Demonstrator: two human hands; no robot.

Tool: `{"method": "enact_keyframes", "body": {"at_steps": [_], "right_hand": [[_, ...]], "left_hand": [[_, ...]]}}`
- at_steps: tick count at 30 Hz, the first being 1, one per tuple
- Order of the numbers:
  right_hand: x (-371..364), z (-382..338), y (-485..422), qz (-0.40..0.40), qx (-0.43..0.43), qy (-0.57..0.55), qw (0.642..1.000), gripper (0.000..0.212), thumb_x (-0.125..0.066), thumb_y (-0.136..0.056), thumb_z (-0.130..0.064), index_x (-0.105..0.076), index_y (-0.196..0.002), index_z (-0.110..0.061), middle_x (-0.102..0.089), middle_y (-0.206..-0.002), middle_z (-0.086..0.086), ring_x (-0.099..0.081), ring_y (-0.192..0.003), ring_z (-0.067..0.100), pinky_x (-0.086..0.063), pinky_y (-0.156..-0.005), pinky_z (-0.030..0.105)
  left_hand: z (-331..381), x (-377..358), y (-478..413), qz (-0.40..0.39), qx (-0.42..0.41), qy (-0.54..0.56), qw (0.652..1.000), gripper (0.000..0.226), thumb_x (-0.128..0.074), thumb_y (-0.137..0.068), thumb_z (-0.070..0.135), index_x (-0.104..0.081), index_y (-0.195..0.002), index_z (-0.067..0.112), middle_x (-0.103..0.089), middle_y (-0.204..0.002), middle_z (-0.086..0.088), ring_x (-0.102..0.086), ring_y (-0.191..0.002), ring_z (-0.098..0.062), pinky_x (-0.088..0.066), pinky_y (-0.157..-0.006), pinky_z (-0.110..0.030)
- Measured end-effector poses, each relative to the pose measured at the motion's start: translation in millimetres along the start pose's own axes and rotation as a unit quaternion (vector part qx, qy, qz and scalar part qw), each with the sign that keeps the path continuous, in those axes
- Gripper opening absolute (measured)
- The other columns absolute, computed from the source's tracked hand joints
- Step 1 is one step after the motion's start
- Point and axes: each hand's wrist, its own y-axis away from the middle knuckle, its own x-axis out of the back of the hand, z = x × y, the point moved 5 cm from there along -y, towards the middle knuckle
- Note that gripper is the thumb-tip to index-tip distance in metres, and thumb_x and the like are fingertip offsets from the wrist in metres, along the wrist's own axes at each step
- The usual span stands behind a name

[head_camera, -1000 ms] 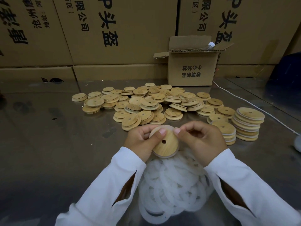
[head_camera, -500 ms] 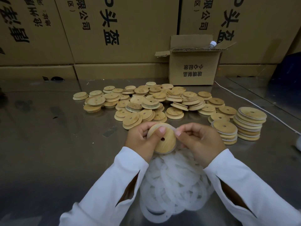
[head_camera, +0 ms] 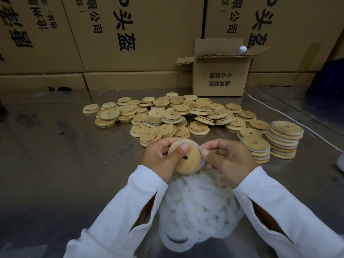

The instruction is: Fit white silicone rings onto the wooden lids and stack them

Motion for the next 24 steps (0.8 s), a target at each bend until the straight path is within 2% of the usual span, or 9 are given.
{"method": "enact_keyframes", "body": {"at_steps": [4, 14, 20, 22, 24], "right_hand": [[-0.1, 1.1, 0.4, -0.008, -0.012, -0.01, 1.0, 0.022, -0.061, -0.082, 0.0, -0.064, -0.069, -0.017, -0.061, -0.053, -0.008, -0.051, -0.042, -0.001, -0.043, -0.047, 0.01], [-0.1, -0.2, 2.6, -0.009, -0.018, -0.011, 1.0, 0.021, -0.066, -0.079, -0.003, -0.067, -0.068, -0.021, -0.064, -0.053, -0.009, -0.053, -0.045, -0.004, -0.041, -0.045, 0.009], [4.9, 2.6, 0.7, 0.058, 0.007, 0.006, 0.998, 0.01, -0.067, -0.079, -0.018, -0.064, -0.081, -0.027, -0.064, -0.071, 0.001, -0.056, -0.049, 0.002, -0.048, -0.055, 0.013], [4.6, 4.9, 0.2, 0.067, -0.008, -0.002, 0.998, 0.007, -0.062, -0.083, -0.022, -0.063, -0.077, -0.028, -0.064, -0.072, 0.0, -0.056, -0.044, 0.003, -0.046, -0.051, 0.011], [1.2, 7.1, 0.4, 0.044, -0.021, 0.01, 0.999, 0.009, -0.064, -0.081, -0.023, -0.065, -0.074, -0.027, -0.065, -0.068, -0.003, -0.057, -0.044, 0.003, -0.044, -0.048, 0.011]], "left_hand": [[-0.6, 0.8, -0.4, 0.006, 0.001, -0.003, 1.0, 0.013, -0.063, -0.082, 0.006, -0.068, -0.083, 0.018, -0.071, -0.066, 0.008, -0.066, -0.067, -0.002, -0.05, -0.061, -0.014], [-3.2, 1.8, -0.4, 0.003, 0.019, 0.013, 1.0, 0.01, -0.061, -0.083, 0.011, -0.07, -0.084, 0.012, -0.072, -0.071, 0.0, -0.066, -0.069, -0.009, -0.051, -0.062, -0.017], [-8.1, 3.8, -1.6, 0.025, 0.046, 0.04, 0.998, 0.01, -0.062, -0.081, 0.013, -0.07, -0.087, 0.012, -0.072, -0.073, -0.002, -0.067, -0.07, -0.012, -0.053, -0.064, -0.021], [-9.1, 3.4, -1.7, 0.03, 0.053, 0.039, 0.997, 0.012, -0.063, -0.08, 0.014, -0.07, -0.088, 0.011, -0.072, -0.075, -0.004, -0.067, -0.073, -0.014, -0.054, -0.066, -0.023], [-9.4, 3.4, -2.1, 0.031, 0.054, 0.04, 0.997, 0.013, -0.063, -0.08, 0.014, -0.07, -0.089, 0.01, -0.072, -0.077, -0.005, -0.067, -0.073, -0.014, -0.054, -0.066, -0.023]]}}
